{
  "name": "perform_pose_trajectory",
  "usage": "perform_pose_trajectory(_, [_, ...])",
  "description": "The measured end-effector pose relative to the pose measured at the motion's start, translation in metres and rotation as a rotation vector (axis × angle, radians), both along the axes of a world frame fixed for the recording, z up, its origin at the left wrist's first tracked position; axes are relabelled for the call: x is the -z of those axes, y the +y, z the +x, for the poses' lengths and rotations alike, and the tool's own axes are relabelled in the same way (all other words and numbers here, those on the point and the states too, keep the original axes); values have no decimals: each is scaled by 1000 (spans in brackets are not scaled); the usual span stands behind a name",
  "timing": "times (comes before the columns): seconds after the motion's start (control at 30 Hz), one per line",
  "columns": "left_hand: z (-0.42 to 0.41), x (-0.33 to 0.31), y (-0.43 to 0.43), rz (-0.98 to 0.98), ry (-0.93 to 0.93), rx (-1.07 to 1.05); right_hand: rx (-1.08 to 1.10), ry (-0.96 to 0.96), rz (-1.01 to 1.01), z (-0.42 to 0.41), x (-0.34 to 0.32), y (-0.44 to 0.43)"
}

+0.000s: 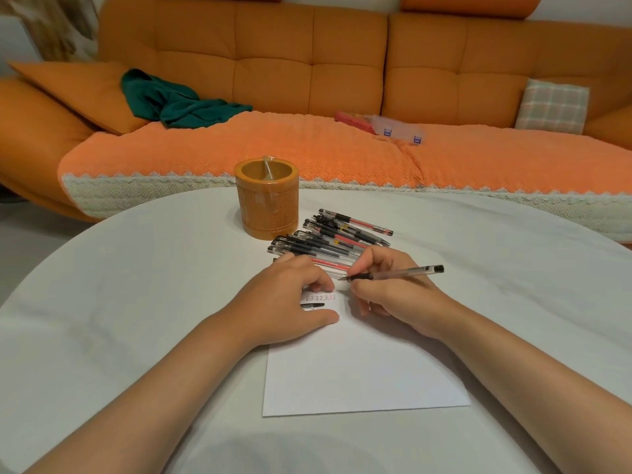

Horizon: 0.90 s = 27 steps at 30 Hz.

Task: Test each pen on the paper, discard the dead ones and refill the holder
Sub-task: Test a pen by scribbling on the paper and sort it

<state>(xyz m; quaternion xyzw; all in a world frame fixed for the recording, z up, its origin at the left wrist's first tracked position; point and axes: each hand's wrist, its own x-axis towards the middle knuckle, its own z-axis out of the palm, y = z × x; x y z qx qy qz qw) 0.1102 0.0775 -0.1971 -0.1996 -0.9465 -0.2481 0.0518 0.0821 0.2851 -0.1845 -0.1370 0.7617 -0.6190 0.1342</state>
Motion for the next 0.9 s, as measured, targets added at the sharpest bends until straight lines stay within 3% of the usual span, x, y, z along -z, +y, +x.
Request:
perform_pose_trajectory(0.23, [-2,9,-2,87,2,4,-16,188,186,-1,2,-4])
perform_pose_trajectory(0.43, [-2,10,-3,128,-18,4,-19,204,83,-5,10,-5])
perform_pose_trajectory(0.9, [-3,10,-2,141,-41,-10,-59,254,211,-9,12,-4])
